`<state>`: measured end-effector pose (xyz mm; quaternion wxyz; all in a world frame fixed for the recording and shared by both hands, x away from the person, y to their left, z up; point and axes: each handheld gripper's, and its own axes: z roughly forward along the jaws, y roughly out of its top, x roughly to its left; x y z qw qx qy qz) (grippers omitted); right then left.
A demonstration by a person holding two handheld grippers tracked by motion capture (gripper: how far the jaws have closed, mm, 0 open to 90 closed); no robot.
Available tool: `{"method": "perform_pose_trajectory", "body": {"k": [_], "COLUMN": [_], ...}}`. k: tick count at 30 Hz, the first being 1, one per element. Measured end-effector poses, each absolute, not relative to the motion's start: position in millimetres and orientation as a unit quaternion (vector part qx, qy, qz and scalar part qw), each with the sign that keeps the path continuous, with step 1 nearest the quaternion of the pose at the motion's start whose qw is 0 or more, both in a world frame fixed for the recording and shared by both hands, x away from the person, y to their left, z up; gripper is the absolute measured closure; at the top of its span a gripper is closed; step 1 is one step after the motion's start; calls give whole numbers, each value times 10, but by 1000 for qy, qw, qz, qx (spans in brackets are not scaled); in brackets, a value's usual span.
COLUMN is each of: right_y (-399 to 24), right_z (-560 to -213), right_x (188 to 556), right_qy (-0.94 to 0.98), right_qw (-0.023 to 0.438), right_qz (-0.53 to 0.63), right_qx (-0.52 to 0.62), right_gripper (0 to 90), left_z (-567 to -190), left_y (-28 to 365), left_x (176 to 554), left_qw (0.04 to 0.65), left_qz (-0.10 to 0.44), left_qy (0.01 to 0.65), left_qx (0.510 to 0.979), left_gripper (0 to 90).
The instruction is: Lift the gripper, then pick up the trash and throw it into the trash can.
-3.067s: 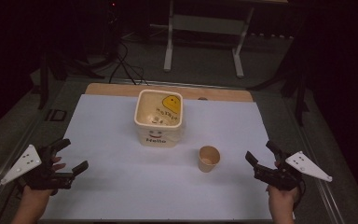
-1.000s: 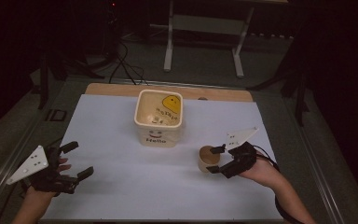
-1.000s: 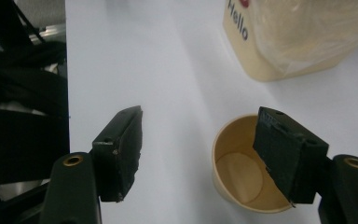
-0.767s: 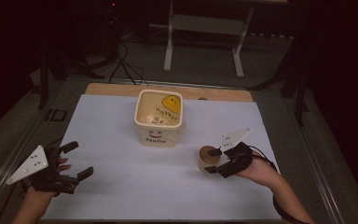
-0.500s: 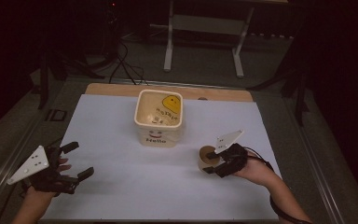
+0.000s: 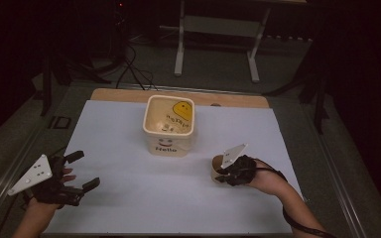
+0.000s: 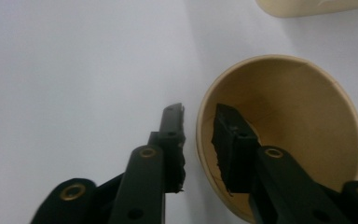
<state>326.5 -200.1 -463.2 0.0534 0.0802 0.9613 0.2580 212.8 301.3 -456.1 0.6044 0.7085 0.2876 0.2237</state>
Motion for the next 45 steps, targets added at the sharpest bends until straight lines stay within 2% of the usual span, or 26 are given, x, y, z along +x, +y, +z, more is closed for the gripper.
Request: {"method": "perform_pose_trajectory", "body": {"k": [4,12,21,33,45], "right_y": [-1968,-1960,-1971,-2159,-2106], "right_z": [-4660,-4656,-4533,-3992,-3482], "right_x": [3261,3247,3248,3278,3299], "right_qy": [967,971,972,965,968], "right_qw": [54,69,68,69,71], "right_qz": [241,226,221,246,236], "right_qx": [67,46,41,51,40], "right_gripper": [810,860,864,865,865], "left_z": [-4568,-4571,-4567,-4565,-4566], "left_y": [3017,3010,3008,3001,2998], "left_x": [2134,2138,2137,2141,2149], "left_qw": [603,604,605,605,605], "left_qz": [222,220,220,220,220], "left_qy": [290,290,289,288,286], "left_qx": [709,709,709,709,710], "left_gripper": [9,9,9,9,9]}}
